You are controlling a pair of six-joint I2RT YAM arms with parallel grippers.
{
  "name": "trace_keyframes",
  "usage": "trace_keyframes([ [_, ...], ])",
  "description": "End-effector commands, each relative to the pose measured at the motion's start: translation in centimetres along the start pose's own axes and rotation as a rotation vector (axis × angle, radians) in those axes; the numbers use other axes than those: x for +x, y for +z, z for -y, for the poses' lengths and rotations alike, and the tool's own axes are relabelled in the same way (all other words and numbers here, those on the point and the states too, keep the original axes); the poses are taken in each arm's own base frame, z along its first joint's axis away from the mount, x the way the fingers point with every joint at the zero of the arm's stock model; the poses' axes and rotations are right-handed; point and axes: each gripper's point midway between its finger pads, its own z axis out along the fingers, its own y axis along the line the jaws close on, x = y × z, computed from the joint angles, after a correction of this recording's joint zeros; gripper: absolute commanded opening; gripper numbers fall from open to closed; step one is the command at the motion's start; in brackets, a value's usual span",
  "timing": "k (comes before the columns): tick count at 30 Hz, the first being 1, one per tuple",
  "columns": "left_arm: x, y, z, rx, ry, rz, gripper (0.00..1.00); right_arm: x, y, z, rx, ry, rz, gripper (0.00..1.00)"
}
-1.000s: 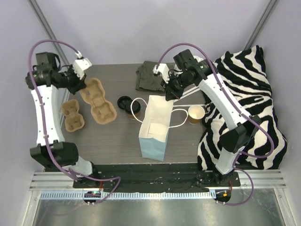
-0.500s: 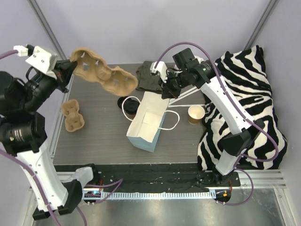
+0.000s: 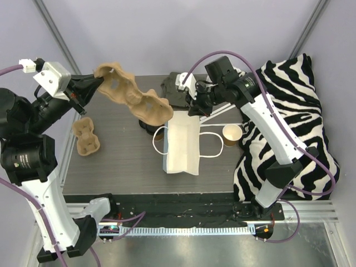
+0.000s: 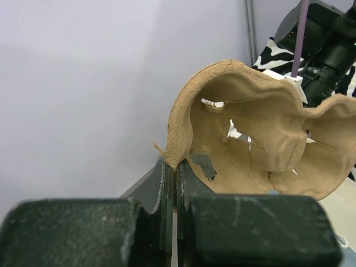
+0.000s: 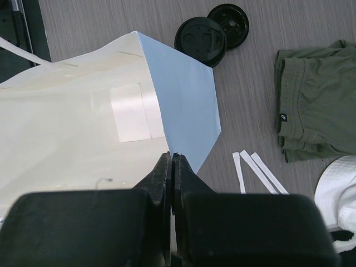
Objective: Pack the takeout coffee
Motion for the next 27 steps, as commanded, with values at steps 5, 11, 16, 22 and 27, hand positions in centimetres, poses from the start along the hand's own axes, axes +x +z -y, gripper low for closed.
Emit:
trace_keyframes([
  [5, 4.5, 4.1, -2.7, -0.044, -0.001, -0.241, 0.00, 0.1, 0.3, 0.3, 0.036, 0.037, -0.025, 0.01],
  [11, 4.6, 6.3, 0.4, 0.053, 0.049, -0.238, 0.00, 0.7, 0.7, 0.4, 0.044, 0.075, -0.034, 0.01],
  [16, 4.8, 6.6, 6.0, 0.154, 0.192, -0.253, 0.00, 0.3, 0.8, 0.7, 0.045, 0.083, -0.019, 0.01],
  [22, 6.7, 6.7, 7.8, 0.115, 0.429, -0.334, 0.00, 0.2, 0.5, 0.5, 0.045, 0.074, -0.014, 0.01],
  [27, 7.1, 6.9, 9.9, 0.136, 0.565, -0.318, 0.00, -0.1, 0.1, 0.1, 0.029, 0.053, 0.001, 0.01],
])
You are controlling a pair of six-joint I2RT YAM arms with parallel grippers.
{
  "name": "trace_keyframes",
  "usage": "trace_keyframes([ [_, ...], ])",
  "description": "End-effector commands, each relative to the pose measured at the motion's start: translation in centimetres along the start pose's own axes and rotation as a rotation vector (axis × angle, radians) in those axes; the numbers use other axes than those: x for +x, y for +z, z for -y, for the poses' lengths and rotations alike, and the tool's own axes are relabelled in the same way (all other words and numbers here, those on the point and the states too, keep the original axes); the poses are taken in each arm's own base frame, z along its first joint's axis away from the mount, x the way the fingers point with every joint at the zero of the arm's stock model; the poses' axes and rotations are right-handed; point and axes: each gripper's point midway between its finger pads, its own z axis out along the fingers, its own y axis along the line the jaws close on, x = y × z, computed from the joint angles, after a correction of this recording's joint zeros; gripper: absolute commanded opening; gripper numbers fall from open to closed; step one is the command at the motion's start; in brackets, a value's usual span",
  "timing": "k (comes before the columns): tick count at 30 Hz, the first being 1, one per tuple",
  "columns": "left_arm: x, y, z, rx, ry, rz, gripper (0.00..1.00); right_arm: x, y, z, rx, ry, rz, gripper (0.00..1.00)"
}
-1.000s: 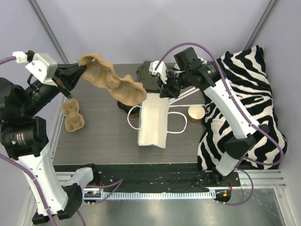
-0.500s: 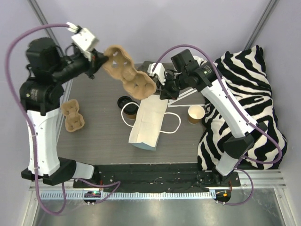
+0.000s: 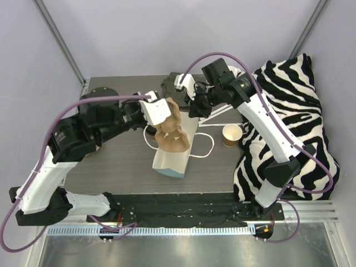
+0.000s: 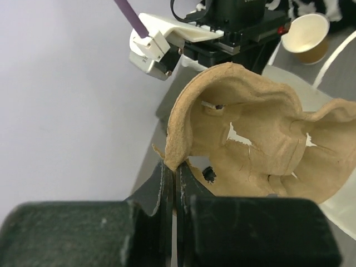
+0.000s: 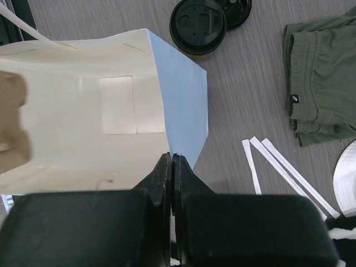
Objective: Pack the takeout coffee
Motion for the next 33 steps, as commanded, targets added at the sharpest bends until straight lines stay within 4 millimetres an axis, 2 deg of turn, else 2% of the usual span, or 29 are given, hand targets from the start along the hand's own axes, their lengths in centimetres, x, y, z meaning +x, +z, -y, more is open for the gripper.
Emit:
trace_keyframes([
  [1, -0.3, -0.2, -1.7, -0.148, 0.174, -0.030, 0.00, -1.6, -1.1, -0.3, 0.002, -0.034, 0.069, 0.01],
  [2, -0.5, -0.7, -1.7, -0.160, 0.188, -0.014, 0.00, -1.7, -1.1, -0.3, 0.001, -0.034, 0.069, 0.01],
  [3, -0.5, 0.0, -0.5, -0.140, 0.221, -0.010, 0.00, -1.7, -1.2, -0.4, 0.000, -0.033, 0.071, 0.01],
  [5, -0.3, 0.1, -0.1, -0.155, 0.285, -0.028, 0.00, -2.1, -1.5, -0.4, -0.001, -0.035, 0.082, 0.01],
  [9, -1.1, 1.0, 2.0, -0.134, 0.343, -0.003, 0.00, -2.8, -1.7, -1.0, -0.024, -0.017, 0.109, 0.01],
  [13, -1.0, 2.5, 3.3, -0.130, 0.420, -0.032, 0.00, -2.3, -1.5, -1.8, -0.044, -0.015, 0.093, 0.01],
  [17, -2.5, 2.3, 2.1, -0.179, 0.428, -0.004, 0.00, -1.7, -1.6, -1.9, -0.028, -0.023, 0.074, 0.01],
  [23, -3.1, 2.5, 2.4, -0.172, 0.493, -0.008, 0.00, -1.1, -1.5, -1.1, 0.019, -0.012, 0.040, 0.01],
  [27, -4.1, 2.1, 1.3, -0.212, 0.527, 0.000, 0.00, -0.5, -1.4, -1.5, 0.008, -0.018, 0.028, 0.01],
  [33, -3.2, 1.3, 0.2, -0.259, 0.587, -0.054, 0.00, -0.7, -2.1, -2.2, -0.012, -0.027, 0.044, 0.01],
])
